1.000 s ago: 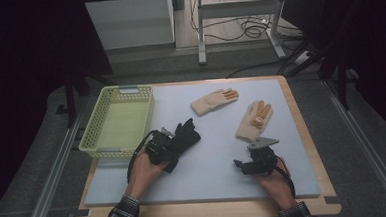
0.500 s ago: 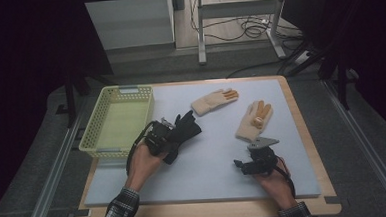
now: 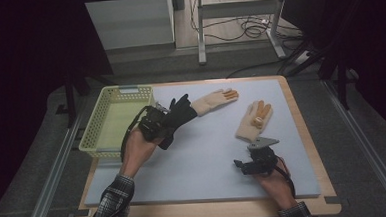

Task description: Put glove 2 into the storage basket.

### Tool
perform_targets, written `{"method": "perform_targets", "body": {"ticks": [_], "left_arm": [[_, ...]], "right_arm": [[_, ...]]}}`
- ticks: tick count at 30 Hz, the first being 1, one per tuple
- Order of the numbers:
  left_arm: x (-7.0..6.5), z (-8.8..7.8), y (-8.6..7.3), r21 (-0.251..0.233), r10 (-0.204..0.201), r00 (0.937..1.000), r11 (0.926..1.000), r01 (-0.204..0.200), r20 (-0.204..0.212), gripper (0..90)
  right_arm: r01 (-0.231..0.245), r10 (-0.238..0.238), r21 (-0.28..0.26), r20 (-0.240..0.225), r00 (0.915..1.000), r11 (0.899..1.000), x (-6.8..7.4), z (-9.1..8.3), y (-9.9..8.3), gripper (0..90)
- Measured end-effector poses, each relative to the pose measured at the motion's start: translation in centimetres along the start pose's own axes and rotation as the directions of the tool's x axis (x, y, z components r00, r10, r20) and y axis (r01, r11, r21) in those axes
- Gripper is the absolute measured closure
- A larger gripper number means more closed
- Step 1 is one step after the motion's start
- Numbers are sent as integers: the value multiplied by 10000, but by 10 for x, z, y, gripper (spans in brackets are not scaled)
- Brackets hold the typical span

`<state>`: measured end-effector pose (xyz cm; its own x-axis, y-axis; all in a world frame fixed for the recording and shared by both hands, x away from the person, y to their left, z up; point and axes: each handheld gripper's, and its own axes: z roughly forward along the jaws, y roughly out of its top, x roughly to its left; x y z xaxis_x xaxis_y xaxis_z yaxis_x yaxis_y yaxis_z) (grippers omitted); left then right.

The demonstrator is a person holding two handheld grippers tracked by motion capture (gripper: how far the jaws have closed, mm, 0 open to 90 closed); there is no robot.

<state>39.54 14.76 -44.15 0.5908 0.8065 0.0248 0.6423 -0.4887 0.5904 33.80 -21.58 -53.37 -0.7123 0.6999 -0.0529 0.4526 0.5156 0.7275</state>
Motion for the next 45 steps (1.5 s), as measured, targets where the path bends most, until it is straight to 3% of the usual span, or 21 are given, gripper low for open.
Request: {"method": "perform_targets", "body": {"ticks": [6,11,19,21,27,31,39,45], "left_arm": [[17,-13,3,-131,-266,9989,9996,261,-383,633],[36,-23,2,-223,-632,9945,9979,616,-839,632],[70,-39,-10,-397,-1300,9800,9913,1254,-1507,629],[80,-42,-15,-392,-1514,9739,9884,1469,-1689,627],[107,-45,-34,-343,-2147,9558,9766,2121,-2010,620],[126,-41,-49,-288,-2456,9489,9691,2449,-1983,615],[154,-28,-71,414,-2924,9234,9493,3117,-2485,611],[170,-13,-79,1058,-3174,9182,9311,3491,-2370,600]], "right_arm": [[-4,4,0,1,10000,10000,0,0,0,209],[-11,11,-18,-1,10000,10000,0,0,0,209],[-9,9,-20,0,10000,10000,0,0,0,209],[-9,9,-22,-2,10000,10000,0,0,0,209],[-9,9,-25,-5,10000,10000,0,0,0,209],[-11,11,-22,-5,10000,10000,0,0,0,209],[-17,17,-26,-2,10000,10000,0,0,0,209],[-15,15,-26,-3,10000,10000,0,0,0,209]]}}
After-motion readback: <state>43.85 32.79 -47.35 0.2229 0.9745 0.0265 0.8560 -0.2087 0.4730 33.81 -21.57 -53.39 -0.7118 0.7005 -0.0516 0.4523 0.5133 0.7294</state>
